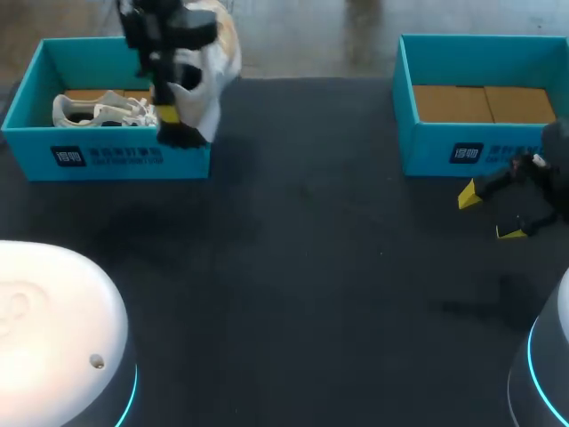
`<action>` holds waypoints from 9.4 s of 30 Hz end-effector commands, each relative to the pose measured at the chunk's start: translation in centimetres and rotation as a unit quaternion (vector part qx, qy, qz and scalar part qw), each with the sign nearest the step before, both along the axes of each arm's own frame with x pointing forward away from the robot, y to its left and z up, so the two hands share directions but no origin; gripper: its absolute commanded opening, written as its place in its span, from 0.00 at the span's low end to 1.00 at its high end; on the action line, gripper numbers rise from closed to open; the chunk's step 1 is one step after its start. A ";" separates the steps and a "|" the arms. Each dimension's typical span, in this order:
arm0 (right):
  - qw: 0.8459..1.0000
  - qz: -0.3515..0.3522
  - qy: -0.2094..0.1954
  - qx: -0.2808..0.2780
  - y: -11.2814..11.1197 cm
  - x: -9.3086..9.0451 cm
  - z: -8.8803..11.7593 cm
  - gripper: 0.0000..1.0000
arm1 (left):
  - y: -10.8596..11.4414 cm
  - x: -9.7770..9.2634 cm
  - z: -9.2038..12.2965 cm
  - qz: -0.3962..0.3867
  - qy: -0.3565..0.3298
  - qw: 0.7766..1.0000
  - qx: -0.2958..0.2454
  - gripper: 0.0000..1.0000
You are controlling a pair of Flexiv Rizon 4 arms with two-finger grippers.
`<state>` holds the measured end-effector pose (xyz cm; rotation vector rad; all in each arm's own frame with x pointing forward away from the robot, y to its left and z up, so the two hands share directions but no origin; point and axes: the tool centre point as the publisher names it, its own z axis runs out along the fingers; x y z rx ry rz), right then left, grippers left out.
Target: Take the shoe out of the shoebox, open the shoe tongue, remove and reinsert the insole, then place the shoe into the shoebox
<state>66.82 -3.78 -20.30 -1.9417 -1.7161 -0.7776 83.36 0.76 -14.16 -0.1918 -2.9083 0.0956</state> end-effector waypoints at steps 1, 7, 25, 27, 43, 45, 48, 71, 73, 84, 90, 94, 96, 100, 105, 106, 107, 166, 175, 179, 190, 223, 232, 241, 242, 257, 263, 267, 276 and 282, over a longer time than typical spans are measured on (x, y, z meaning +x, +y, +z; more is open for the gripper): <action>1.000 -0.001 0.000 -0.002 0.1 0.0 0.0 1.00 | 3.7 2.9 1.0 0.004 0.016 1.000 -0.001 0.00; 1.000 -0.001 0.000 -0.002 0.1 0.0 0.0 1.00 | 8.4 7.2 1.6 0.010 0.032 0.999 0.008 0.00; 1.000 -0.001 0.000 -0.002 0.1 0.0 0.0 1.00 | 15.2 14.9 4.1 0.023 0.072 0.997 0.004 0.00; 1.000 -0.001 0.000 -0.002 0.1 0.0 0.0 1.00 | 15.8 15.5 4.0 0.027 0.076 0.997 0.003 0.00; 1.000 -0.001 0.000 -0.002 0.1 0.0 0.0 1.00 | 16.4 16.5 3.9 0.020 0.074 0.997 0.006 0.00; 1.000 -0.001 0.000 -0.002 0.1 0.0 0.0 1.00 | 16.4 16.5 3.9 0.020 0.074 0.997 0.006 0.00; 1.000 -0.001 0.000 -0.002 0.1 0.0 0.0 1.00 | 16.4 16.5 3.9 0.020 0.074 0.997 0.006 0.00; 1.000 -0.001 0.000 -0.002 0.1 0.0 0.0 1.00 | 22.5 18.9 1.3 -0.155 0.057 0.984 0.071 0.00; 1.000 -0.001 0.000 -0.002 0.1 0.0 0.0 1.00 | 23.2 19.1 1.2 -0.193 0.050 0.976 0.083 0.00; 1.000 -0.001 0.000 -0.002 0.1 0.0 0.0 1.00 | 26.5 19.7 1.9 -0.370 -0.041 0.926 0.067 0.00; 1.000 -0.001 0.000 -0.002 0.1 0.0 0.0 1.00 | 27.6 19.7 1.8 -0.468 -0.061 0.880 0.059 0.00; 1.000 -0.001 0.000 -0.002 0.1 0.0 0.0 1.00 | 28.0 20.2 1.6 -0.506 -0.060 0.858 0.061 0.00; 1.000 -0.001 0.000 -0.002 0.1 0.0 0.0 1.00 | 28.3 20.3 1.6 -0.530 -0.064 0.843 0.069 0.00; 1.000 -0.001 0.000 -0.002 0.1 0.0 0.0 1.00 | 28.8 20.6 1.9 -0.568 -0.067 0.814 0.099 0.00; 1.000 -0.001 0.000 -0.002 0.1 0.0 0.0 1.00 | 29.7 21.5 2.1 -0.600 -0.057 0.787 0.129 0.00; 1.000 -0.001 0.000 -0.002 0.1 0.0 0.0 1.00 | 29.7 21.5 2.1 -0.600 -0.057 0.787 0.129 0.00; 1.000 -0.001 0.000 -0.002 0.1 0.0 0.0 1.00 | 29.7 21.5 2.1 -0.600 -0.057 0.787 0.129 0.00; 1.000 -0.001 0.000 -0.002 0.1 0.0 0.0 1.00 | 30.8 28.1 -5.1 -0.645 -0.044 0.752 0.130 0.00; 1.000 -0.001 0.000 -0.002 0.1 0.0 0.0 1.00 | 30.9 28.4 -5.8 -0.646 -0.043 0.751 0.130 0.00; 1.000 -0.001 0.000 -0.002 0.1 0.0 0.0 1.00 | 30.9 28.5 -6.2 -0.644 -0.041 0.752 0.132 0.00; 1.000 -0.001 0.000 -0.002 0.1 0.0 0.0 1.00 | 31.4 29.1 -6.9 -0.643 -0.035 0.754 0.130 0.00; 1.000 -0.001 0.000 -0.002 0.1 0.0 0.0 1.00 | 32.5 32.9 -1.8 -0.643 -0.045 0.752 0.136 0.00; 1.000 -0.001 0.000 -0.002 0.1 0.0 0.0 1.00 | 32.3 34.4 -2.5 -0.644 -0.041 0.752 0.135 0.00; 1.000 -0.001 0.000 -0.002 0.1 0.0 0.0 1.00 | 31.8 35.6 -3.7 -0.643 -0.040 0.753 0.130 0.00; 1.000 -0.001 0.000 -0.002 0.1 0.0 0.0 1.00 | 31.7 35.8 -3.9 -0.643 -0.039 0.754 0.130 0.00; 1.000 -0.001 0.000 -0.002 0.1 0.0 0.0 1.00 | 30.7 37.5 -6.3 -0.639 -0.041 0.756 0.134 0.00; 1.000 -0.001 0.000 -0.002 0.1 0.0 0.0 1.00 | 30.0 37.7 -7.2 -0.640 -0.042 0.754 0.141 0.00; 1.000 -0.001 0.000 -0.002 0.1 0.0 0.0 1.00 | 29.7 37.7 -7.8 -0.638 -0.045 0.755 0.146 0.00; 1.000 -0.001 0.000 -0.002 0.1 0.0 0.0 1.00 | 29.5 37.1 -8.9 -0.639 -0.057 0.751 0.156 0.00; 1.000 -0.001 0.000 -0.002 0.1 0.0 0.0 1.00 | 29.8 36.9 -9.8 -0.642 -0.053 0.748 0.159 0.00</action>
